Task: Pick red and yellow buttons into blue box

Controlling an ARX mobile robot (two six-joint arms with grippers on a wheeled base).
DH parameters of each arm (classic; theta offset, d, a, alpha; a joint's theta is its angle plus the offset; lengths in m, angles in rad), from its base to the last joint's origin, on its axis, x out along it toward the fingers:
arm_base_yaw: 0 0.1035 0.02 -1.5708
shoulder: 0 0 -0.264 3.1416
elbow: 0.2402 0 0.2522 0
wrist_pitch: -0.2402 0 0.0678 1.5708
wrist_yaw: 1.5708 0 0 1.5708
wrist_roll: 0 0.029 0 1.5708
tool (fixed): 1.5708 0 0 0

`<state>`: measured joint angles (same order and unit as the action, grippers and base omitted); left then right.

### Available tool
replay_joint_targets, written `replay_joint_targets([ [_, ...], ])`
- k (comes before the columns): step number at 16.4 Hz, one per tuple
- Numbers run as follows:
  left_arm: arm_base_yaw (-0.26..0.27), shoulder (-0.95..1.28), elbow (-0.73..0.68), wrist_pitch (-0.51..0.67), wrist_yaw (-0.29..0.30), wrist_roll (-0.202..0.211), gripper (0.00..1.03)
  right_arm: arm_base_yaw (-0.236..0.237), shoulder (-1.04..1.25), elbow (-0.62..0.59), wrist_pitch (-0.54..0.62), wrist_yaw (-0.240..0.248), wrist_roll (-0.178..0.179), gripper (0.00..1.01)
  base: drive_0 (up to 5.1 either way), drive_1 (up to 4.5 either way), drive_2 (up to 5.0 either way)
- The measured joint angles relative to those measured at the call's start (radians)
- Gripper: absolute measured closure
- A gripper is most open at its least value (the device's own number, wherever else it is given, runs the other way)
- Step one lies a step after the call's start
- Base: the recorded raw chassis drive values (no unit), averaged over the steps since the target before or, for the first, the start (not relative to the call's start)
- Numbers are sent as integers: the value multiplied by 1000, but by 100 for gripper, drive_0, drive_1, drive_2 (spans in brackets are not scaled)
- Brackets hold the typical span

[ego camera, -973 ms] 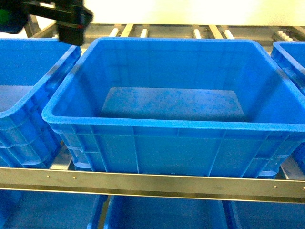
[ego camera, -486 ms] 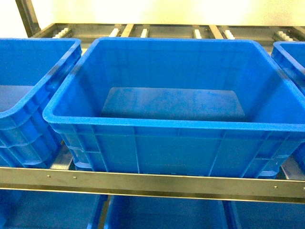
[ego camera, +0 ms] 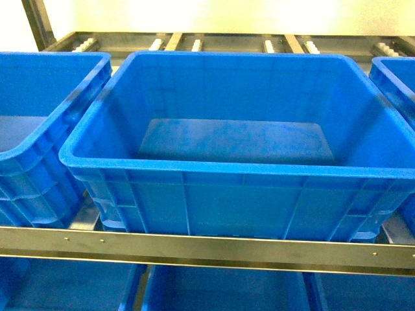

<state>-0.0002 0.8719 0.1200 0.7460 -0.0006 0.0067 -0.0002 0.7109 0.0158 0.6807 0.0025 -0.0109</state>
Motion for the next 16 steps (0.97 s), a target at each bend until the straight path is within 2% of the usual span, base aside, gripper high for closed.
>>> replay_joint_targets([
  [1,0,-37,-16,-22,0,0,93,0,-36,-3,-43,0,0,95,0,0,0],
  [2,0,-76,-34,-49,0,-3,101,0,-95,-3,-78,0,0,99,0,0,0],
  [4,0,-164,-63,-107,0,-4,101,0,-186,-3,-163,0,0,99,0,0,0],
  [5,0,-167,-88,-54,0,-4,101,0,-219,-3,-197,0,0,99,0,0,0],
  [11,0,-410,-105,-290,0,-4,101,0,-415,-3,-381,0,0,99,0,0,0],
  [16,0,-565,-106,-438,0,-4,101,0,-513,-3,-482,0,0,99,0,0,0],
])
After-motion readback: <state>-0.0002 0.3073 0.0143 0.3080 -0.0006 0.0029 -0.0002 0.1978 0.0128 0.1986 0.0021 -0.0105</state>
